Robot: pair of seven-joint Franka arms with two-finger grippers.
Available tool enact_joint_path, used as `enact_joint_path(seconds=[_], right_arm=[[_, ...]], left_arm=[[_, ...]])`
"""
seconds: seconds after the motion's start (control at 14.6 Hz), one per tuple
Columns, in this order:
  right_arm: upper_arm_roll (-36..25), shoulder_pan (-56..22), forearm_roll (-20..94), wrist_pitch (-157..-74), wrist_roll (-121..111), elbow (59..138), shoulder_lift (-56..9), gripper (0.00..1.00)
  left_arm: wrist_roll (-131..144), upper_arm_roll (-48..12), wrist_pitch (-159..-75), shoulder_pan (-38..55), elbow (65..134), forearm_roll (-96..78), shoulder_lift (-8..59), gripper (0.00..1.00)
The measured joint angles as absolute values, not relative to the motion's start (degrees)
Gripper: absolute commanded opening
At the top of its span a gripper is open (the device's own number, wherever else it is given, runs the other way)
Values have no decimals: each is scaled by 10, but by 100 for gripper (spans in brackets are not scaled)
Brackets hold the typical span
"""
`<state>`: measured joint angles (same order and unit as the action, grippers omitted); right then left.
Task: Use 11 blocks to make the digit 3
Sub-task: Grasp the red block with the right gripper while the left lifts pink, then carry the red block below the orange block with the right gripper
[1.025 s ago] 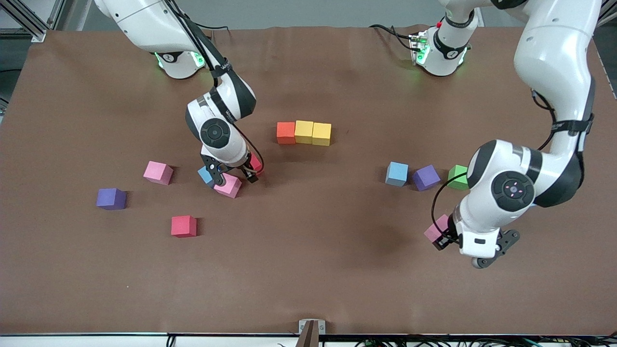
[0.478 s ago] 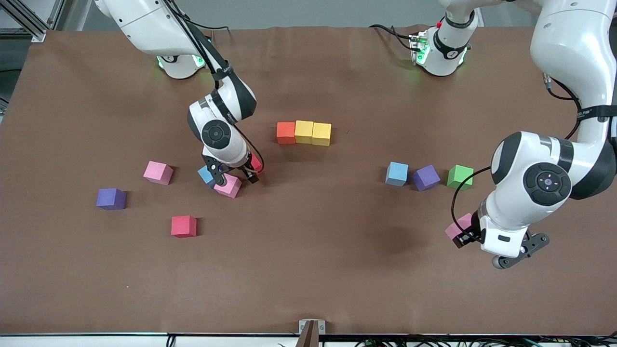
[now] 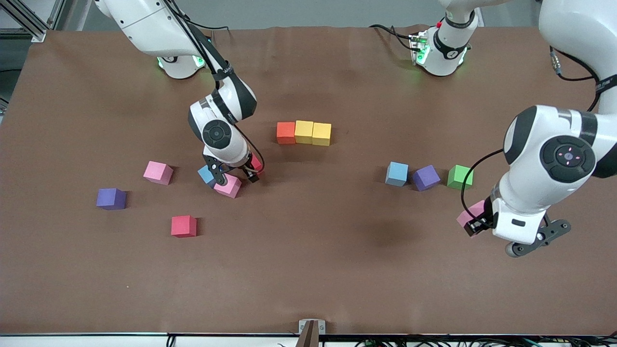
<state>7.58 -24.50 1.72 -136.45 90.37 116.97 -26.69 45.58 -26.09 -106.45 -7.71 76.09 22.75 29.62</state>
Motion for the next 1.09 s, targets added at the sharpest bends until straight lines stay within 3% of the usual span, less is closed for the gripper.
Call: enact_joint_path(seconds=[0.48, 0.75, 1.09], right_arm=[[78, -248, 18, -1369, 902, 1169, -272, 75], [78, -248, 18, -1375, 865, 1162, -272, 44], [78, -248, 18, -1375, 814, 1156, -272, 31]], left_arm=[[402, -261, -1033, -78, 761, 200, 276, 19], [390, -259, -1025, -82, 761, 199, 271, 19], [382, -259, -1004, -85, 761, 197, 270, 18]])
